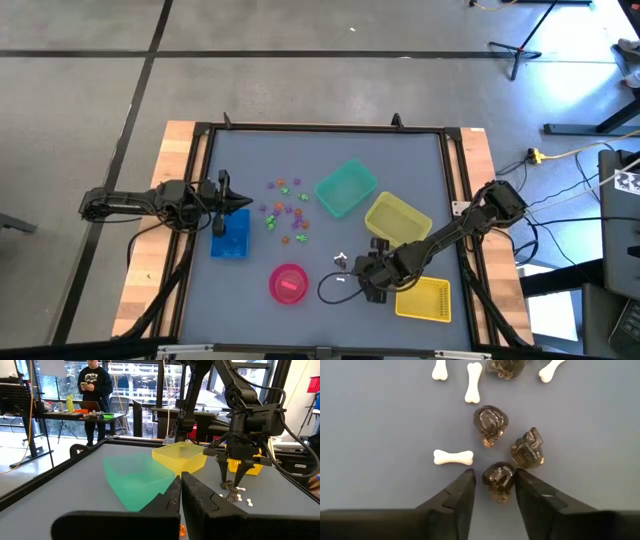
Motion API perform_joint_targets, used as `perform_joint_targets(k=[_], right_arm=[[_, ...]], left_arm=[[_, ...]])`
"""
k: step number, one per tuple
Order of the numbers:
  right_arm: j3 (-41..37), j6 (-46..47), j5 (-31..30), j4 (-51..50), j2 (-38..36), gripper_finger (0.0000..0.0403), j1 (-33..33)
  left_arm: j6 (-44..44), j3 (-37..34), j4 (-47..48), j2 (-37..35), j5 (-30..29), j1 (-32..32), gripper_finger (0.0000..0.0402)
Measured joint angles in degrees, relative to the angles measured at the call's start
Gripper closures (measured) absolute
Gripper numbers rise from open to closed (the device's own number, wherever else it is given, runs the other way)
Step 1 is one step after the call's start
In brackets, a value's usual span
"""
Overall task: Sort Halloween decoration
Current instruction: Put the black skull toy into the light yellow bin
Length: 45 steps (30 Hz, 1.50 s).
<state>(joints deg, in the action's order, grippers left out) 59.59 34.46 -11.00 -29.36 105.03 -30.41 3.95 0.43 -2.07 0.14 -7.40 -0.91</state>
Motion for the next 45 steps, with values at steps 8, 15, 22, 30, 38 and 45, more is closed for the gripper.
perform_joint_targets(k=[8,15,22,30,38,45], right_arm=[[-0.07,-0.04,0.02,0.46,0.02,0.0291,0.0],[-0.09,-0.06,-0.02,0.81,0.06,0.0292,0.0],[-0.09,-0.18,0.07,0.85,0.07,0.0292,0.0],[-0.09,-0.22,0.28,0.87,0.07,0.0292,0.07],[0.43,-0.25,0.49,0.32,0.14,0.0292,0.07],[5.25,-1.6,0.52,-4.82,0.5,0.0293,0.13]], left_arm=[[0.0,0.0,0.0,0.02,0.02,0.0,0.0401],[0.0,0.0,0.0,0.02,0.0,0.0,0.0401],[0.0,0.0,0.0,0.0,0.02,0.0,0.0401],[0.0,-0.01,0.0,0.0,0.01,-0.01,0.0401],[-0.01,-0.01,0.0,0.01,0.0,0.0,0.0401],[0.0,-0.02,-0.02,0.0,0.0,0.0,0.0401]])
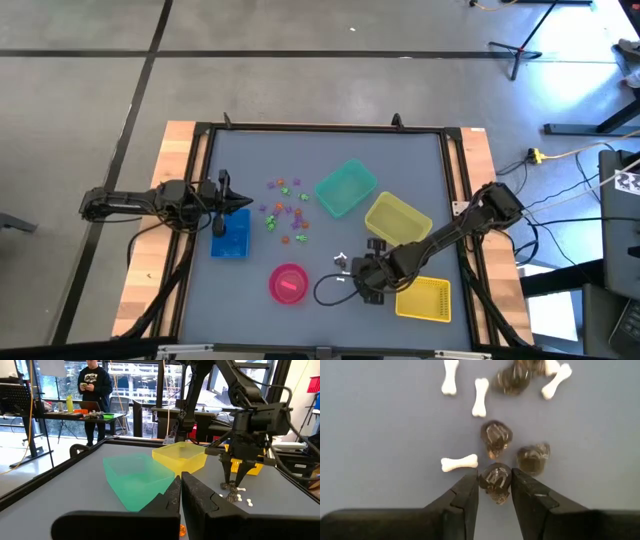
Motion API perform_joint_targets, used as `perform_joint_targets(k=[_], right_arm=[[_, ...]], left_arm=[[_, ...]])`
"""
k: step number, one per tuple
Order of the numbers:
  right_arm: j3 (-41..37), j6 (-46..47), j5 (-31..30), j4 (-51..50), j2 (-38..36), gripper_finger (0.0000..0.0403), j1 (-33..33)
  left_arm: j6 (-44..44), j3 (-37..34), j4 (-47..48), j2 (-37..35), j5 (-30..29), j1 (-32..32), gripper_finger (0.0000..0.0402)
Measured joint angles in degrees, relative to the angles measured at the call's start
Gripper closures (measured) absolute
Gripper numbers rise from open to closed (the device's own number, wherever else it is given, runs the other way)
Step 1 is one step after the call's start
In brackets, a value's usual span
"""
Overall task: Sort Halloween decoration
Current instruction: Put the black skull toy into the light yellow bin
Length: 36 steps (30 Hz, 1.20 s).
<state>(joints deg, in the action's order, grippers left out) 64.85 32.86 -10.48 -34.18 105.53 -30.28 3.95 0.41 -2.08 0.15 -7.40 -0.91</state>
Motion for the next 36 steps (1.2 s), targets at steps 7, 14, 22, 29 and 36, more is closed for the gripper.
perform_joint_targets(k=[7,14,22,29,36], right_arm=[[5.96,-0.93,-0.52,-5.41,-0.15,0.0293,0.0],[13.71,-4.29,-0.96,-18.37,-0.22,0.0293,0.59],[18.05,-4.89,-3.88,-35.83,-0.33,0.0293,2.72],[18.05,-5.08,-5.23,-43.78,-0.65,0.0293,3.85],[17.9,-4.61,-12.29,-49.12,-2.14,0.0292,3.82]], left_arm=[[0.0,0.0,0.0,0.0,0.0,-0.02,0.0401],[0.0,0.02,-0.03,0.02,0.0,-0.01,0.0401],[0.0,0.0,-0.03,0.0,0.02,-0.01,0.0401],[0.0,0.02,-0.03,0.0,0.02,0.0,0.0401],[0.0,0.01,-0.11,0.01,0.02,-0.01,0.0401]])
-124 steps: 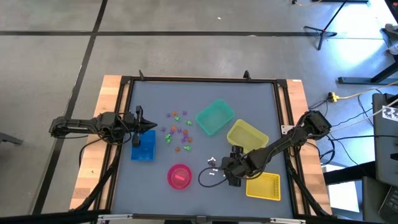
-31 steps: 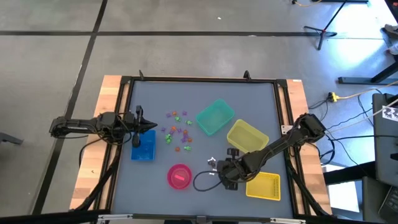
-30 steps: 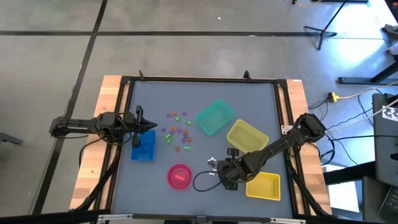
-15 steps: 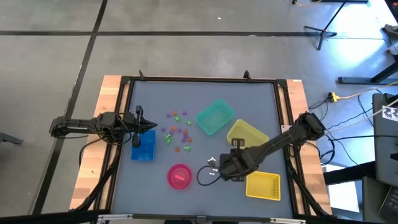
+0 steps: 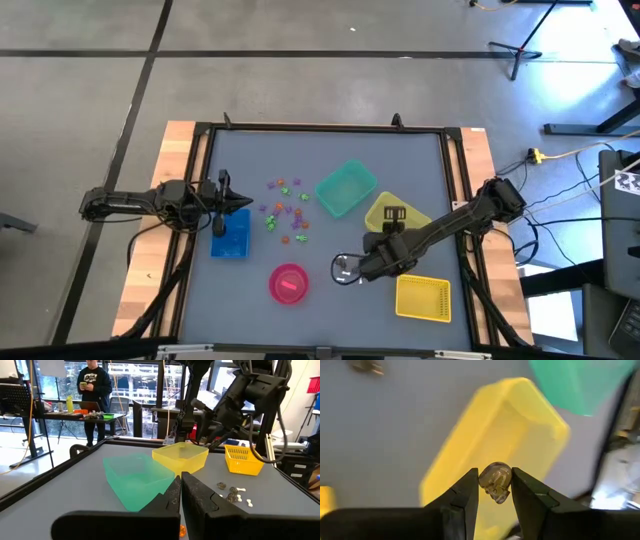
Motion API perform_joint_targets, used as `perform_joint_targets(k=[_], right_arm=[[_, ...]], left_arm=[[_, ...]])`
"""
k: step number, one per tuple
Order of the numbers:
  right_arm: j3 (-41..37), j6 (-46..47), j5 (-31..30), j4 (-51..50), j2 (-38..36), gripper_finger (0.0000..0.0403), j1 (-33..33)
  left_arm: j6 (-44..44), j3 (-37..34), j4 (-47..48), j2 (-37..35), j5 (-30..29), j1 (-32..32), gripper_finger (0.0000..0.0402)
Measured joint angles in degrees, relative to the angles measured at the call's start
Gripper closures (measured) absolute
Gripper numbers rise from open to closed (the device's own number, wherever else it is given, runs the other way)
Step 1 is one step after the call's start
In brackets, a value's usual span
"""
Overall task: Sort Halloween decoration
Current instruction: Put the black skull toy into the light yellow bin
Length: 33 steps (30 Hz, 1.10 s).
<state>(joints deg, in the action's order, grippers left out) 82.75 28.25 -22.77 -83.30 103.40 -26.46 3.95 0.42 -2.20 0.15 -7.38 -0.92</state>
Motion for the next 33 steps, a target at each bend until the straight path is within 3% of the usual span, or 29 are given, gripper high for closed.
perform_joint_targets(k=[15,25,29,33], right_arm=[[-6.98,-0.17,-2.14,-2.29,-0.02,0.0292,0.0],[-7.53,-0.06,-2.14,-2.25,-0.02,0.0292,0.0],[-7.53,0.03,-2.14,-2.26,-0.02,0.0284,0.0],[-7.53,2.19,-2.12,-2.26,-0.02,0.0246,0.0]], left_arm=[[0.0,-0.01,-0.02,-0.01,-0.02,0.01,0.0401],[1.92,0.0,-1.88,0.0,-0.02,0.0,0.0401],[1.92,-0.01,-3.27,-0.01,-0.02,0.0,0.0375],[1.95,-0.01,-4.82,0.66,-0.95,-0.01,0.0333]])
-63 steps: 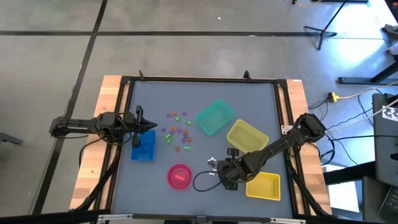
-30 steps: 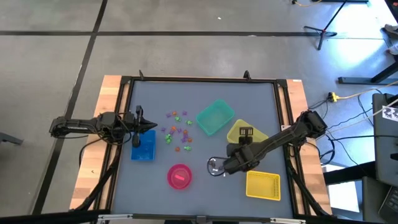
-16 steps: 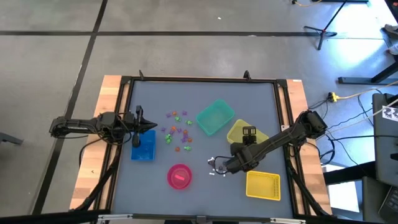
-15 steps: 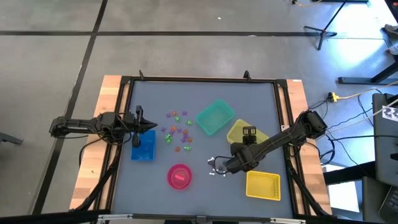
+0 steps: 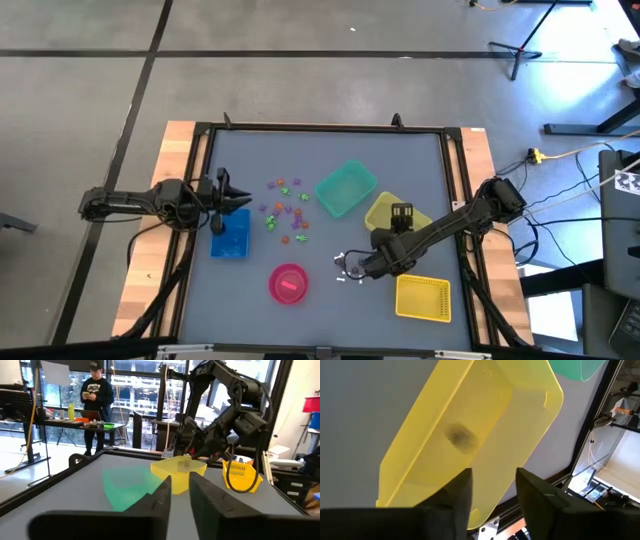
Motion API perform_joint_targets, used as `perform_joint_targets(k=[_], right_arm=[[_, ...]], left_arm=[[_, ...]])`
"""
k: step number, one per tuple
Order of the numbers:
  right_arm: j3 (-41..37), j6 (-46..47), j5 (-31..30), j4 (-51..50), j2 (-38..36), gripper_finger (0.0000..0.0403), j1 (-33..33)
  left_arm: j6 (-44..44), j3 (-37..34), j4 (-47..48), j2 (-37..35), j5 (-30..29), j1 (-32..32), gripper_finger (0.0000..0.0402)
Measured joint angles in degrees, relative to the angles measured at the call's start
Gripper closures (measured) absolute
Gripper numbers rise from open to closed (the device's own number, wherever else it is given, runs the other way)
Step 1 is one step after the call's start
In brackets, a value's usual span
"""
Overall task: Sort Halloween decoration
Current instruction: Put the black skull toy into the light yellow bin, then put the green skeleton toy into the green bin
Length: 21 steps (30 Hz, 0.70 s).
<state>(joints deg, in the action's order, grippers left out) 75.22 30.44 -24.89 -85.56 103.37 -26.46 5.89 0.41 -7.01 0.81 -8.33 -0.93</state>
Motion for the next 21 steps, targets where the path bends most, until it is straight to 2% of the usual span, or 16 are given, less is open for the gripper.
perform_joint_targets(k=[4,9,11,15,21], right_arm=[[0.0,0.76,0.0,-0.02,0.0,0.02,0.0],[0.02,0.74,-0.08,-0.02,0.0,0.0163,0.0],[0.02,0.75,-0.1,-0.01,0.0,0.0157,0.0],[0.02,0.76,-0.15,0.07,0.0,0.0155,0.0],[0.04,0.78,-0.18,0.28,0.0,0.0155,0.0]], left_arm=[[0.1,0.0,-4.23,1.28,-1.34,0.0,0.0299],[0.2,0.0,-11.75,3.76,-1.63,0.0,0.0284],[0.2,0.04,-14.96,5.16,-1.65,0.0,0.0284],[0.2,2.69,-15.44,9.18,-1.91,0.04,0.0285],[0.04,9.24,-14.49,19.09,-4.36,0.06,0.0285]])
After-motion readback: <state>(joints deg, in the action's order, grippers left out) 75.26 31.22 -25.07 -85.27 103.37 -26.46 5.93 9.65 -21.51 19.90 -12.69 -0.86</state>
